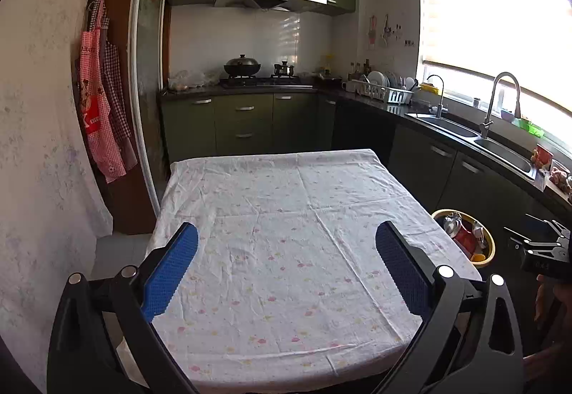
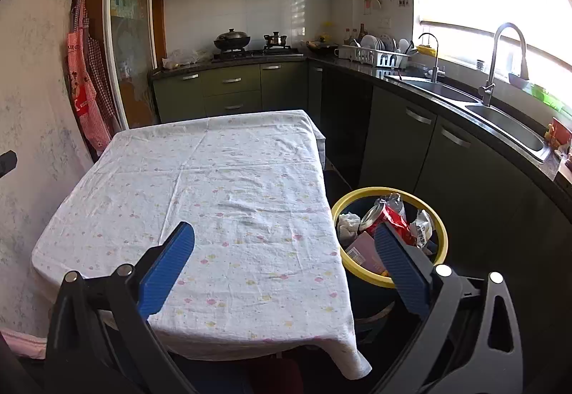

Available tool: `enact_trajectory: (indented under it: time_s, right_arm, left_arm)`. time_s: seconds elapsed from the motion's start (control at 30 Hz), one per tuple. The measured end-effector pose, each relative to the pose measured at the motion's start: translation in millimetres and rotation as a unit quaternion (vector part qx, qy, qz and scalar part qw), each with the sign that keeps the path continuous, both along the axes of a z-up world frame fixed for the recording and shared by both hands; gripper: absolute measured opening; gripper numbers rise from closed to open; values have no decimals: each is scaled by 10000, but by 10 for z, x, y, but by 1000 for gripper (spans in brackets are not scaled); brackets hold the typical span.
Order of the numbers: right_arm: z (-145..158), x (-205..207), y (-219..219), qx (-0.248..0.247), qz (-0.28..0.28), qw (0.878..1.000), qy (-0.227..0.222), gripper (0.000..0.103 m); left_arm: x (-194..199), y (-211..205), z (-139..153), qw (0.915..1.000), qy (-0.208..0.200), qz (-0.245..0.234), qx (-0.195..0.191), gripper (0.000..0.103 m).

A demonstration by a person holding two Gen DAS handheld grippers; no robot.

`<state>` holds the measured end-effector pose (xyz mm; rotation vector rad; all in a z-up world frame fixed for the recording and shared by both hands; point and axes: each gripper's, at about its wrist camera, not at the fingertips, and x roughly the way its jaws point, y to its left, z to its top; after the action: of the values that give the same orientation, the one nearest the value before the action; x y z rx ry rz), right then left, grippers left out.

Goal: Collect trash

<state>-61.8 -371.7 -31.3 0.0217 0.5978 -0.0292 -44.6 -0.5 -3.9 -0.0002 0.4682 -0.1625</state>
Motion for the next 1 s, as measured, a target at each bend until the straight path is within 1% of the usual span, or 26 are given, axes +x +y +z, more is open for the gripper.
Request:
enact_trajectory:
  time_s: [1.0]
  right_arm:
    - [57,3,17,43,11,10000,-76,96]
  left_arm:
    - [9,-13,-52,10000,25,-3,19,98]
